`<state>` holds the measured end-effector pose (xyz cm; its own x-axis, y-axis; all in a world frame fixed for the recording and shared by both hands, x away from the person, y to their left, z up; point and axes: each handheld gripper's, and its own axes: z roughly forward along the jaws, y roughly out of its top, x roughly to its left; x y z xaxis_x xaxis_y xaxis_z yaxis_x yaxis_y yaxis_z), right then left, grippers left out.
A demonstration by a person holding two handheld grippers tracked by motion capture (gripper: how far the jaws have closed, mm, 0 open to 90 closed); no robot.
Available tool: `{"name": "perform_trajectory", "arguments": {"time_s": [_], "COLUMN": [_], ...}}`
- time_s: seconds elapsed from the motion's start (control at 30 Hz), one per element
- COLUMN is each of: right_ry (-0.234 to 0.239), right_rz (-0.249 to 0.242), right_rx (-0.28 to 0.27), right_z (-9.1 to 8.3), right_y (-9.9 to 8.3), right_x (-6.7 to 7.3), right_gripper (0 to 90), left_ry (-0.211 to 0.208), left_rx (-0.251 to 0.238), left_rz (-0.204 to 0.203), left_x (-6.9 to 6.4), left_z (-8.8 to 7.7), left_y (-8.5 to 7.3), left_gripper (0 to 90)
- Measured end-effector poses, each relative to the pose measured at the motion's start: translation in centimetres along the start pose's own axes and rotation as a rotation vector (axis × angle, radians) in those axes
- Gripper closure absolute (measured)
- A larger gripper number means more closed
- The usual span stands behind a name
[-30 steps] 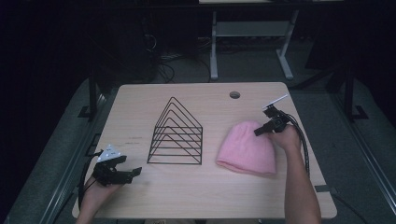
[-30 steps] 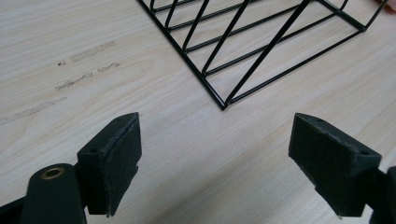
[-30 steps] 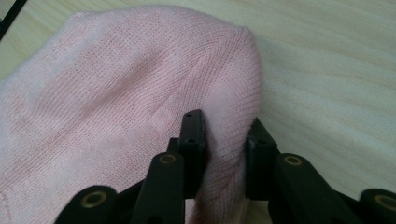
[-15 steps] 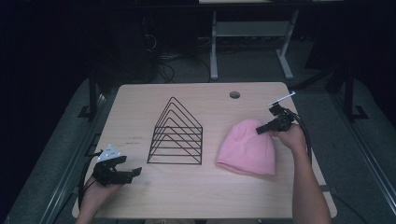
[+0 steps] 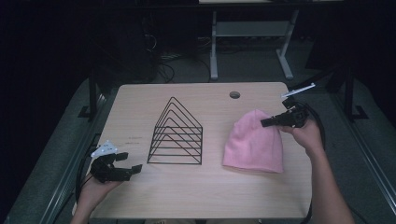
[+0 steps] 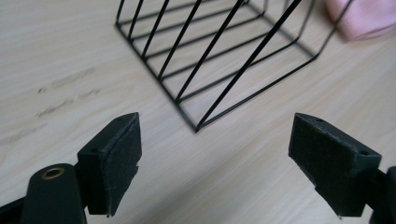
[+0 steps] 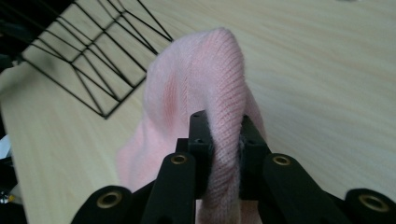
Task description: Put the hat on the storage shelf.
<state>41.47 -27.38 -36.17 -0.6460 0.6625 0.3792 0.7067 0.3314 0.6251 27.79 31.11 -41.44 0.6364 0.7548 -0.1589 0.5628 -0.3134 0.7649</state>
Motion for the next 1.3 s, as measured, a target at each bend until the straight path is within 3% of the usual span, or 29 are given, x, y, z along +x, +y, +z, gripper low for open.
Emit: {"name": "perform_trajectory", "arguments": {"time_s": [0.37,0.57,0.73,0.87,1.07,1.3], "right_ry": [-0.029,-0.043,-0.035,-0.026,-0.022,0.001], "right_rz": [-0.134,-0.176,-0.195,-0.226,-0.264,-0.321], "right_rx": [-0.022,-0.034,-0.056,-0.064,-0.068,-0.083], "right_z": [-4.0,-5.5,-6.2,-6.4,-6.8,-7.3], "right_y": [2.6,4.5,5.7,6.8,8.5,11.0], "right_x": [4.1,5.8,6.8,7.9,9.5,12.1], "right_gripper": [79.7,79.6,79.5,79.5,79.4,79.3], "left_ry": [-0.055,-0.096,-0.139,-0.14,-0.166,-0.165], "left_rx": [0.018,0.022,0.024,0.038,0.036,0.042], "left_rz": [0.075,0.131,0.166,0.207,0.218,0.253], "left_x": [0.0,-0.6,-1.3,-1.7,-1.9,-2.4], "left_z": [-1.6,-2.4,-2.6,-2.9,-3.3,-3.5], "left_y": [1.8,4.2,5.8,7.4,9.1,11.6], "left_gripper": [17.5,17.6,17.7,17.8,21.3,21.8]}}
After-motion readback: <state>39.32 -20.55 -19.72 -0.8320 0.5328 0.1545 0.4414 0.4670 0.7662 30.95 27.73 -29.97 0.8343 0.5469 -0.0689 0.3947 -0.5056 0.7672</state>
